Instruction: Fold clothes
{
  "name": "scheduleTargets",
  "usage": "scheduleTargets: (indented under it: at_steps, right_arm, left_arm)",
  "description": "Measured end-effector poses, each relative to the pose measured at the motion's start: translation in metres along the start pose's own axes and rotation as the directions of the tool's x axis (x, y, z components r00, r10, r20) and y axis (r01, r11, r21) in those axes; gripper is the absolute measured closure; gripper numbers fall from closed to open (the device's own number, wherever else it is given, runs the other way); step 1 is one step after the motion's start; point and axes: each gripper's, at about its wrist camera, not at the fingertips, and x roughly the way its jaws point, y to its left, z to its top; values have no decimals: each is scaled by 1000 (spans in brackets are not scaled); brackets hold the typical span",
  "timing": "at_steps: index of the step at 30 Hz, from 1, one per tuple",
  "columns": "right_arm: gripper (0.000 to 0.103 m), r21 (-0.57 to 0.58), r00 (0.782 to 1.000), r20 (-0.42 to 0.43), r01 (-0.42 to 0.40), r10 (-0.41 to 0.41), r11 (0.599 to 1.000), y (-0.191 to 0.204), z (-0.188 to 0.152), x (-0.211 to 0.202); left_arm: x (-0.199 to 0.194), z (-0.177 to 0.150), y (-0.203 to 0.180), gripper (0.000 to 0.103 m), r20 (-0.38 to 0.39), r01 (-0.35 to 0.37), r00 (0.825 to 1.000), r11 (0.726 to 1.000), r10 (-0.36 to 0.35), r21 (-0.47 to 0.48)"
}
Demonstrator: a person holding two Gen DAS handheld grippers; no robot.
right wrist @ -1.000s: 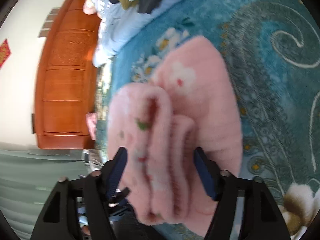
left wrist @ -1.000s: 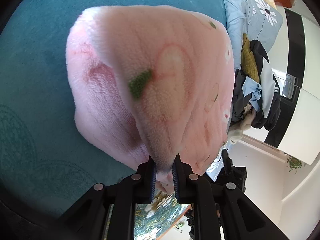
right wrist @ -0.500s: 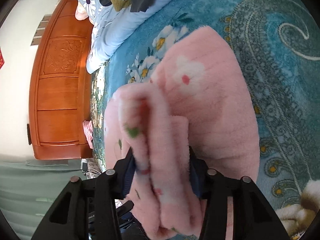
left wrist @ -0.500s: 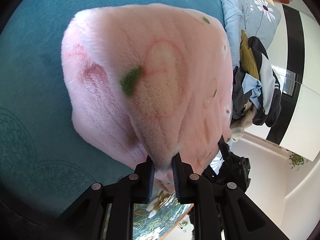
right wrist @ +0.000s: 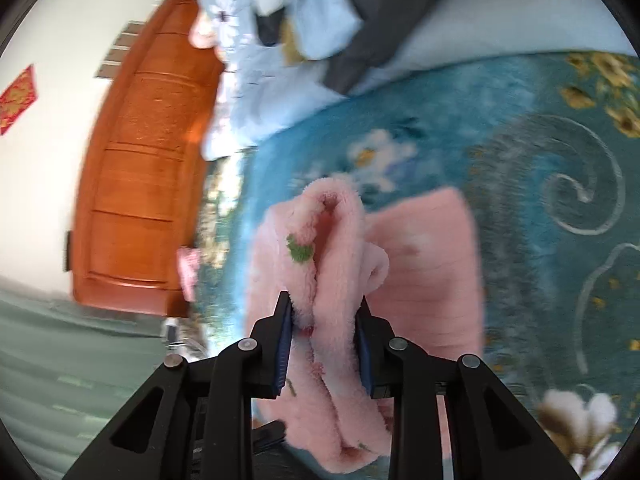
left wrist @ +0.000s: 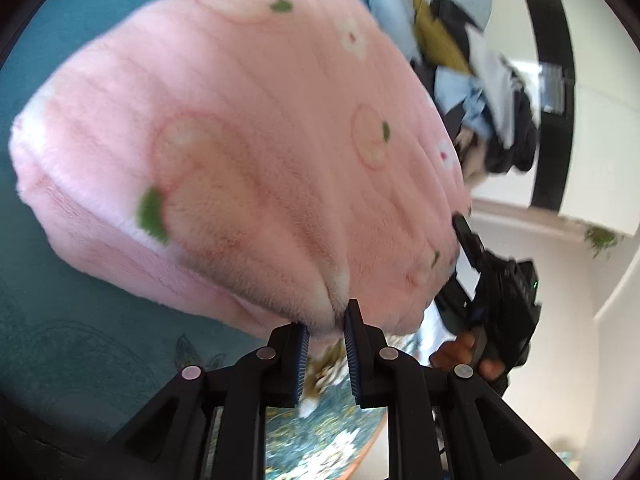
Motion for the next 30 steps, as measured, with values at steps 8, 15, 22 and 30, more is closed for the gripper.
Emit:
scheduleTargets:
  at_steps: [8, 15, 22, 30]
  right_arm:
    - [74, 136, 996, -48, 76, -70, 988, -44, -10, 29]
    - [73, 77, 993, -65, 101, -96, 992, -38, 1, 15]
    - [73, -73, 967, 4, 254, -254, 964, -17, 12, -13]
    - [73, -338, 967, 8, 244, -256, 909, 56, 11, 19]
  left_arm:
    - [-7, 6, 24, 83, 11, -27, 1000, 994, 28, -107]
    - [-46, 12, 35, 74, 63, 16, 998, 990, -7, -137]
    - [-108, 30, 29, 68, 208, -88, 973, 995, 97, -52]
    - [-81, 45, -25, 67, 282, -383, 905, 897, 318, 221]
